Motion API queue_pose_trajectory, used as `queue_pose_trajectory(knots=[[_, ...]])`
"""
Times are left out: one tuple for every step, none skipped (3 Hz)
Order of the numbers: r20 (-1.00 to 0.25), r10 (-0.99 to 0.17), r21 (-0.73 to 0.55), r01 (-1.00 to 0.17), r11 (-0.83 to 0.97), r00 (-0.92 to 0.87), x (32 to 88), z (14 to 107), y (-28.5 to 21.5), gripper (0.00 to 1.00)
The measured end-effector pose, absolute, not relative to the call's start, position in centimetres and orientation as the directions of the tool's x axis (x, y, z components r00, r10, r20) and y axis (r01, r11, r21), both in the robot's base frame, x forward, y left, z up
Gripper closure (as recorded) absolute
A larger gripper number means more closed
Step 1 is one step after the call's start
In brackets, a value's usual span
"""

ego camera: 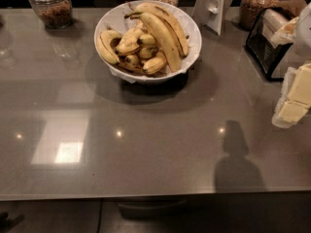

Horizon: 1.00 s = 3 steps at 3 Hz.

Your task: Pick banana from white bowl

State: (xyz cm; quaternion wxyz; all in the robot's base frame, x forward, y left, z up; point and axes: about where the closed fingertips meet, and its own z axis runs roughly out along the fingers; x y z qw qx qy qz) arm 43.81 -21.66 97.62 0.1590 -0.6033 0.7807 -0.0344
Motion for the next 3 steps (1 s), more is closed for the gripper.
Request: queue_pose_trajectory(knots=[[-0.207,-0.953,-0.246,-0.931,0.270,-0.221,43.8,97.6,-21.7,0.00],[-0.229,-0.950,-0.254,-0.929,0.269,-0.213,44.1,97.8,-21.3,0.00],[-0.359,-0.920,-0.264,-0.928,0.263,-0.159,46.8,98.0,-19.5,0.00]])
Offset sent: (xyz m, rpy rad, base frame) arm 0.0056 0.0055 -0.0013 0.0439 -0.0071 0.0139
